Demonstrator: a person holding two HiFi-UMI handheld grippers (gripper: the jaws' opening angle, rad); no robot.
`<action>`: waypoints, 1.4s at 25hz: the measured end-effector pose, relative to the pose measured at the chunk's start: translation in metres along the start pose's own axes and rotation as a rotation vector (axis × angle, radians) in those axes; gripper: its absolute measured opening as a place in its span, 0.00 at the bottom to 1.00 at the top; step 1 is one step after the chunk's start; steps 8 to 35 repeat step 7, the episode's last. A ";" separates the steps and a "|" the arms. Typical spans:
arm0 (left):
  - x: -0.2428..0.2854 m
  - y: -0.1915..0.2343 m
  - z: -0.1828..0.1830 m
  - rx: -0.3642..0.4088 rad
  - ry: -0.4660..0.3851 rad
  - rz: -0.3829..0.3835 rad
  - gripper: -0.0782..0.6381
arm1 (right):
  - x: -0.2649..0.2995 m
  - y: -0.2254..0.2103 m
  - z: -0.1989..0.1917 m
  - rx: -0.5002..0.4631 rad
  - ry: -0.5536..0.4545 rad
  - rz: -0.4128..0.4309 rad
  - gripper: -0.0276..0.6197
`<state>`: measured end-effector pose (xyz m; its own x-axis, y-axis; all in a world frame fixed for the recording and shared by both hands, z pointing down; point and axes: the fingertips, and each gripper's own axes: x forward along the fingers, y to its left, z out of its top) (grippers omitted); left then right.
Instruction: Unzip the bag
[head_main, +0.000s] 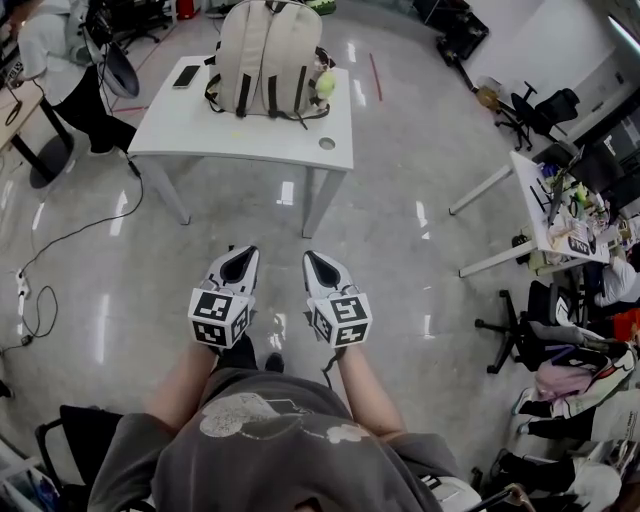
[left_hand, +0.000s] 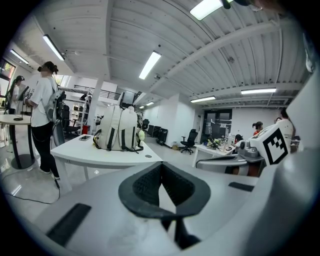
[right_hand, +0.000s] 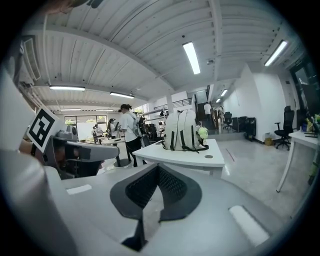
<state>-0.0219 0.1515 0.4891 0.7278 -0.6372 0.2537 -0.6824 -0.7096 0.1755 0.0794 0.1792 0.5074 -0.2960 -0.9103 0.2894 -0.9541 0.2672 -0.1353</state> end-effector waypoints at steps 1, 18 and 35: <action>-0.002 -0.001 -0.002 -0.002 0.001 0.002 0.12 | -0.002 0.001 -0.003 -0.002 0.004 0.004 0.04; -0.013 -0.014 -0.009 -0.008 0.001 0.000 0.12 | -0.019 0.004 -0.015 -0.006 0.026 0.009 0.04; -0.013 -0.014 -0.009 -0.008 0.001 0.000 0.12 | -0.019 0.004 -0.015 -0.006 0.026 0.009 0.04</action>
